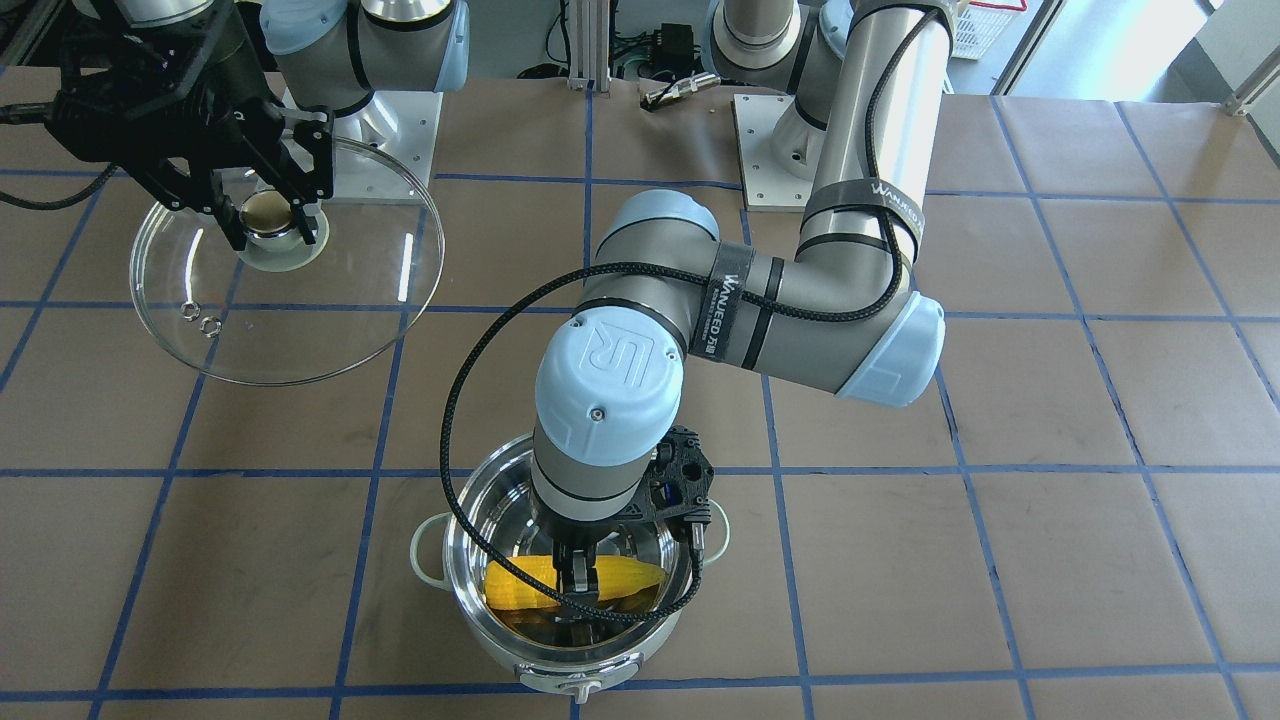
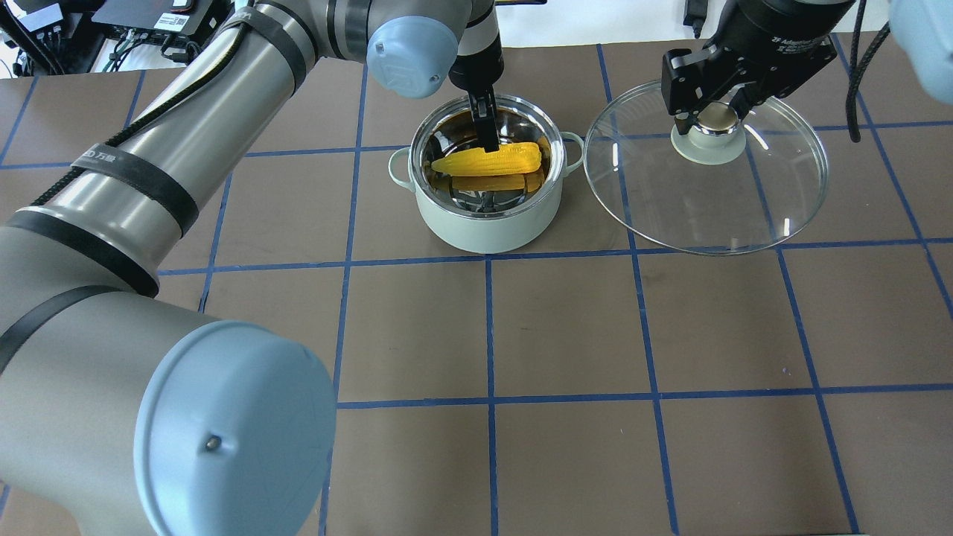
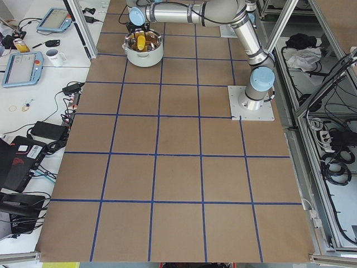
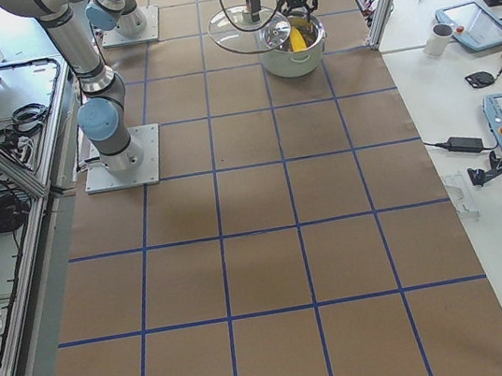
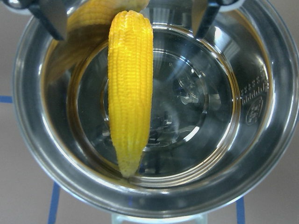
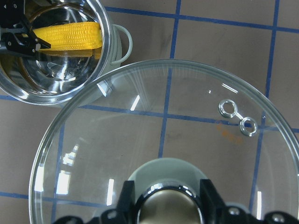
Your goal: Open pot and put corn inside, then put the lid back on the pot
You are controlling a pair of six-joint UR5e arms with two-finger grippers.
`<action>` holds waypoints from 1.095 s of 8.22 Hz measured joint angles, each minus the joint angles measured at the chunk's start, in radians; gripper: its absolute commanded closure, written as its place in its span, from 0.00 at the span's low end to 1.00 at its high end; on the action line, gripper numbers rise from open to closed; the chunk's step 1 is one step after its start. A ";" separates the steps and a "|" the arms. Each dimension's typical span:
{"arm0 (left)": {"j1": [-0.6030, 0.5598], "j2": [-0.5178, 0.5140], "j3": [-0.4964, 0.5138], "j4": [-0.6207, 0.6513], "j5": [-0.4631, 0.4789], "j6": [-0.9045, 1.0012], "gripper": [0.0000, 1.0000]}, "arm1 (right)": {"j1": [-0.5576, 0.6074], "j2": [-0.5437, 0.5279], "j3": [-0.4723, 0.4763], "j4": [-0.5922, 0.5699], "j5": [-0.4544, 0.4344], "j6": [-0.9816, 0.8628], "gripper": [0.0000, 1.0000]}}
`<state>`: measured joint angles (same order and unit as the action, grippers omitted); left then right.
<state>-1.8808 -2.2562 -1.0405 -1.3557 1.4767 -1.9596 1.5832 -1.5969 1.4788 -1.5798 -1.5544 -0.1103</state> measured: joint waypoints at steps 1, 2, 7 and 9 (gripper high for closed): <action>0.002 0.025 0.000 -0.006 0.016 0.036 0.00 | 0.000 0.000 0.000 -0.003 0.000 0.003 0.73; 0.006 0.052 -0.002 -0.012 0.033 0.085 0.00 | 0.001 0.002 0.000 -0.012 0.001 0.011 0.73; 0.152 0.305 -0.170 -0.074 0.066 0.592 0.00 | 0.104 0.204 -0.024 -0.314 0.024 0.144 0.74; 0.229 0.433 -0.281 -0.084 0.069 0.848 0.00 | 0.209 0.332 -0.082 -0.412 0.001 0.276 0.74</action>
<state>-1.6514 -1.8234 -1.3214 -1.4400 1.5458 -1.1116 1.7926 -1.2652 1.3965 -1.9913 -1.5531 0.1654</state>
